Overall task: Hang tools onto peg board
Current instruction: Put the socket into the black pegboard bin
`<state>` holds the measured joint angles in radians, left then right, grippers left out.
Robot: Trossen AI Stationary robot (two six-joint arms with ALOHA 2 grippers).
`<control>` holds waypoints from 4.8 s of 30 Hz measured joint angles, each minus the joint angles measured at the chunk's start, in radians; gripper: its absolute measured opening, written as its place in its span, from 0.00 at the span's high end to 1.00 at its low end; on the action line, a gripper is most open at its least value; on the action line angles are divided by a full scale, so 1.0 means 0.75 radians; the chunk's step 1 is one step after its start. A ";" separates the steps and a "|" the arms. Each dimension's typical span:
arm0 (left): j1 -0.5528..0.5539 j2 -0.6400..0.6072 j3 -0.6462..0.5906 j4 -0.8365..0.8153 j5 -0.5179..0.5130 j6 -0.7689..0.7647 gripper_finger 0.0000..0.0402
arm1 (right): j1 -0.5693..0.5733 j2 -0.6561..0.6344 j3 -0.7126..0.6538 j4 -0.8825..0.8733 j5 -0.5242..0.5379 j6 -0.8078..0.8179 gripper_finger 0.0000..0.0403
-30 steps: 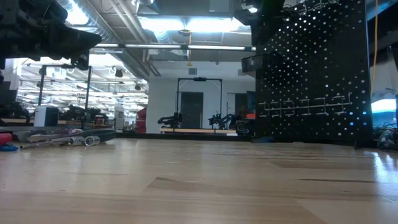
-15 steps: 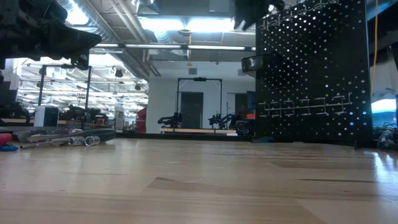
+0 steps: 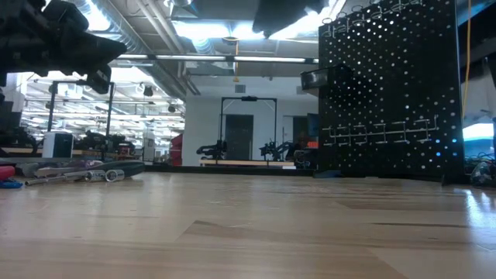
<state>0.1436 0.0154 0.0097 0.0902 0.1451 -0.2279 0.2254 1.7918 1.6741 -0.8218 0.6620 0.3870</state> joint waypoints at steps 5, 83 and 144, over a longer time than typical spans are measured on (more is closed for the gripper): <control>0.000 0.001 0.000 0.027 0.000 -0.018 1.00 | 0.105 0.148 0.000 0.033 0.030 -0.001 0.57; -0.233 1.970 1.020 -1.044 -0.300 -0.730 0.67 | 0.493 -0.190 -0.972 1.165 0.242 0.107 0.57; -0.476 1.731 1.252 -0.704 -0.193 -0.149 0.87 | 0.285 -0.145 -0.969 1.625 -0.283 -0.817 0.57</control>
<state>-0.2132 1.3136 0.9485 -0.4382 0.0000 -0.3395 0.4393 1.6832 0.9470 0.3970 0.4500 -0.2258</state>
